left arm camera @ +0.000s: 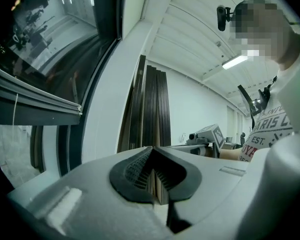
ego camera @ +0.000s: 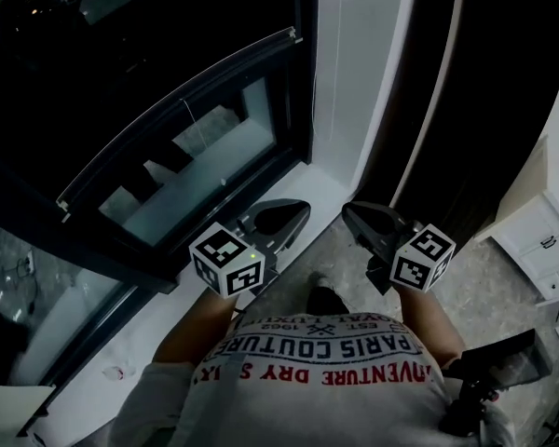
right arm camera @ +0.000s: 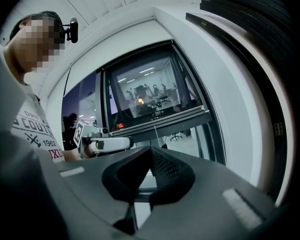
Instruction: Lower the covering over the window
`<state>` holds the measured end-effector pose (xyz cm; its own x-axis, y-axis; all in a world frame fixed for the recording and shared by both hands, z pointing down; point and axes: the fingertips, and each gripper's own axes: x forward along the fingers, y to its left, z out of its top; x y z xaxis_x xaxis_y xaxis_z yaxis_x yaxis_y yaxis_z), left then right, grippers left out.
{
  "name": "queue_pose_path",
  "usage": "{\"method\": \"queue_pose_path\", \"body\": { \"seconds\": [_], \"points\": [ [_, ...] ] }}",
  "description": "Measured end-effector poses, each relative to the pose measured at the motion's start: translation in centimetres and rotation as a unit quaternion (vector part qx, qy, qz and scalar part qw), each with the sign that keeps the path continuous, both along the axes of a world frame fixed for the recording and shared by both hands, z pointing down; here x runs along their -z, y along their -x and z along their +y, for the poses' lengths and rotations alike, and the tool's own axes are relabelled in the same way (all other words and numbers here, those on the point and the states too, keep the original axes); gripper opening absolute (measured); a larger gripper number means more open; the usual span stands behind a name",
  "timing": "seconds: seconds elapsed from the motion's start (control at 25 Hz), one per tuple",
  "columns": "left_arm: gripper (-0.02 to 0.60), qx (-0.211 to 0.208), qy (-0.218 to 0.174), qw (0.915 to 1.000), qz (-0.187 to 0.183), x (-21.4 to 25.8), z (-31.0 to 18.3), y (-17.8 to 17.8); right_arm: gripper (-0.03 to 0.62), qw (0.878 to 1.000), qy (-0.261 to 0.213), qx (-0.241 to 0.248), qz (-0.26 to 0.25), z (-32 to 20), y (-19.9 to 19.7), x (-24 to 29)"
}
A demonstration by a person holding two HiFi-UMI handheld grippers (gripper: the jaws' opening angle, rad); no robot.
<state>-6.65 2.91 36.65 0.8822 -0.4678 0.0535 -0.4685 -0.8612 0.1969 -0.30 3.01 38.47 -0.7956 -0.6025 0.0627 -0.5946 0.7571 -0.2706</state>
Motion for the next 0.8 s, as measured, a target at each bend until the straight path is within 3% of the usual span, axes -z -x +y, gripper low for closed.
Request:
{"method": "queue_pose_path", "body": {
  "seconds": [0.56, 0.8],
  "points": [
    [0.002, 0.064, 0.002, 0.9979, -0.002, 0.8, -20.4, -3.1, 0.025, 1.0, -0.012, 0.019, 0.002, -21.5, -4.1, 0.8],
    [0.002, 0.086, 0.005, 0.9963, -0.006, 0.9, -26.0, -3.5, 0.032, 0.999, -0.017, 0.031, 0.004, -27.8, -4.4, 1.1]
  ]
}}
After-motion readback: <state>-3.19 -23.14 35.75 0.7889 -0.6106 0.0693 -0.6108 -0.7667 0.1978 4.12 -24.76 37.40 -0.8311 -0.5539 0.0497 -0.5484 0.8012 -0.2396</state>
